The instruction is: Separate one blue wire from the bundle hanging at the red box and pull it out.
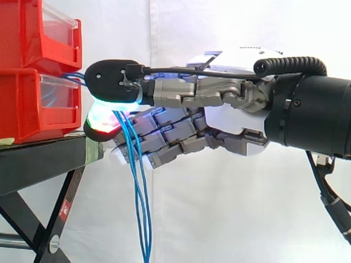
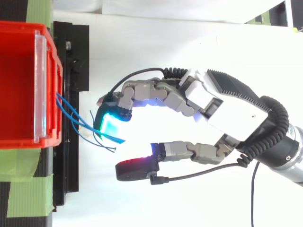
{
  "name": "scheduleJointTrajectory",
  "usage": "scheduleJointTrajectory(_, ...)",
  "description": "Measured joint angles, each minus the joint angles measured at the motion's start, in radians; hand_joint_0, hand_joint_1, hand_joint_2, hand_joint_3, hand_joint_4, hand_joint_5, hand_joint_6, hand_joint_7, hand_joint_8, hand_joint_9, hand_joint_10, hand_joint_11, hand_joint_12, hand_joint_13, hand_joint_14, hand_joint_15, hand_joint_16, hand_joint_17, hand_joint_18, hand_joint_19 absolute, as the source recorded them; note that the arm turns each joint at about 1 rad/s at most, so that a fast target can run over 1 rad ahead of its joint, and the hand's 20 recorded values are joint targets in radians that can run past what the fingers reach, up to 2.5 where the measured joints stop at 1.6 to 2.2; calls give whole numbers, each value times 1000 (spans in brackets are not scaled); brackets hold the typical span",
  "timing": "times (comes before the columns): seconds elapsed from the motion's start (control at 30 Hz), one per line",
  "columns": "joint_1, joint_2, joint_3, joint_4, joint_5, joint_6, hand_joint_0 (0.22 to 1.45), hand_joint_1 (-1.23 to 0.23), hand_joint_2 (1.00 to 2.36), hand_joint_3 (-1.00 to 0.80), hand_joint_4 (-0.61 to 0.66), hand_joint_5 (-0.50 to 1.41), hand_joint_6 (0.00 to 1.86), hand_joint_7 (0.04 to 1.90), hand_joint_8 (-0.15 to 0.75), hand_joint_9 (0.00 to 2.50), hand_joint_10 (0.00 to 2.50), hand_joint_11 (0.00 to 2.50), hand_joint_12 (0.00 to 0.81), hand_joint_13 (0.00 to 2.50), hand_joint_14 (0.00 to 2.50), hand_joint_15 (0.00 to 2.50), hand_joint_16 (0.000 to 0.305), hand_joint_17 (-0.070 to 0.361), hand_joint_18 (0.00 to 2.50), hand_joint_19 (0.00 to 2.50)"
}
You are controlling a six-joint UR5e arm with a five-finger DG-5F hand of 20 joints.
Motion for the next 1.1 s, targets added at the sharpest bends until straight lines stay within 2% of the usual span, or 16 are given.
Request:
scheduleJointTrajectory(0.27,1,0,0,0,1,9,658,-673,1023,-221,276,-87,501,1338,263,878,12,395,324,687,17,380,46,104,606,448)
scheduleJointTrajectory(0.4,2,0,0,-14,1,42,661,-706,1024,-197,282,-88,501,1363,266,885,13,443,326,679,15,375,46,103,600,448)
scheduleJointTrajectory(0.5,2,0,1,-37,0,96,670,-750,1026,-157,282,-93,505,1408,269,897,17,496,327,680,15,380,46,103,602,440)
scheduleJointTrajectory(0.73,3,0,1,-88,-14,228,667,-752,1027,-138,288,-96,522,1378,265,915,17,526,324,679,16,376,45,102,600,438)
scheduleJointTrajectory(0.93,3,0,1,-140,-46,363,667,-750,1027,-137,291,-97,527,1374,272,924,15,527,323,692,15,373,44,99,597,422)
scheduleJointTrajectory(1.1,3,0,1,-181,-79,452,668,-747,1027,-138,287,-98,529,1370,278,924,15,515,316,709,15,382,43,97,591,419)
